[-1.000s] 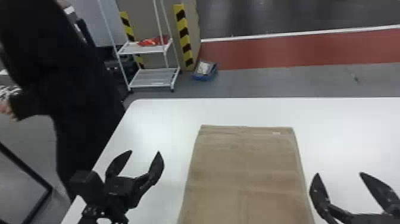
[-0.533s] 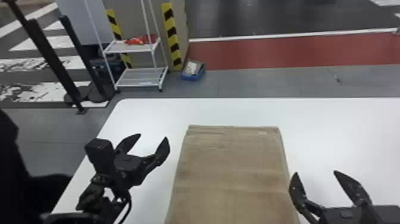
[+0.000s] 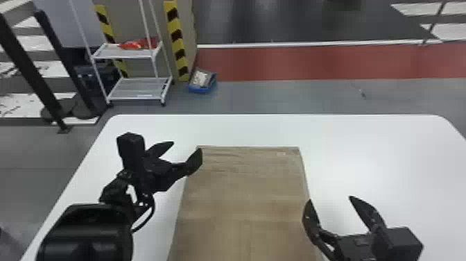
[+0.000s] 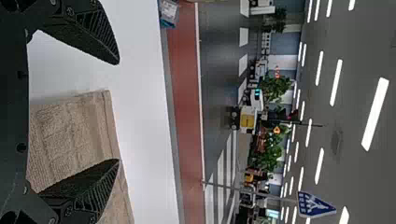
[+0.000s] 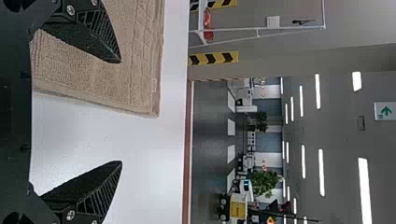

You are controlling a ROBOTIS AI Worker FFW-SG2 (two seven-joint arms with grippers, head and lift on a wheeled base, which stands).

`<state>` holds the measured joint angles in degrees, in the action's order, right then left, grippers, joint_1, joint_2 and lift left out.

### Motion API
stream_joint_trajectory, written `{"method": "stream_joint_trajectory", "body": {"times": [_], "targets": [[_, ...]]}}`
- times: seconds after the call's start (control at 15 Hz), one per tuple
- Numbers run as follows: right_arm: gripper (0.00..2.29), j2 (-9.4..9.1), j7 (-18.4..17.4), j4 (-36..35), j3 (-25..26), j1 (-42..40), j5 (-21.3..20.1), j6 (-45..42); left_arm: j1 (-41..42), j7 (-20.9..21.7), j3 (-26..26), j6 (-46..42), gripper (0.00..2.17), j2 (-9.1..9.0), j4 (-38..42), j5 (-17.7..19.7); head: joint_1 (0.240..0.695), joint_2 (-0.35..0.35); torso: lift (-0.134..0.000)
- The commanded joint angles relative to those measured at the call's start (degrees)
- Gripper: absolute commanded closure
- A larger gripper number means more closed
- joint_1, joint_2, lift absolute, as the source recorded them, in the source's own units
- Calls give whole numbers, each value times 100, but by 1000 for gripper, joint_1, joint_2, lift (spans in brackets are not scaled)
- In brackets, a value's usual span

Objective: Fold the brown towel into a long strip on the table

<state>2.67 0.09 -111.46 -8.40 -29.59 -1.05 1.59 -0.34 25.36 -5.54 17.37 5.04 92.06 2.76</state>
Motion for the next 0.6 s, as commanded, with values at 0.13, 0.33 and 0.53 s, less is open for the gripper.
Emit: {"method": "stream_joint_trajectory", "body": {"times": [0.13, 0.33, 0.53], "targets": [[113, -3, -1, 11, -30, 50, -26, 84, -740, 268, 1, -35, 178, 14, -1261, -4, 695, 78, -121], [113, 6, -1, 54, -74, 112, -35, 119, -924, 268, 1, -246, 211, 14, -1700, -100, 695, 79, -121], [113, 6, -1, 81, -92, 129, -35, 119, -1065, 268, 1, -352, 211, 23, -1972, -162, 695, 86, -121]]}}
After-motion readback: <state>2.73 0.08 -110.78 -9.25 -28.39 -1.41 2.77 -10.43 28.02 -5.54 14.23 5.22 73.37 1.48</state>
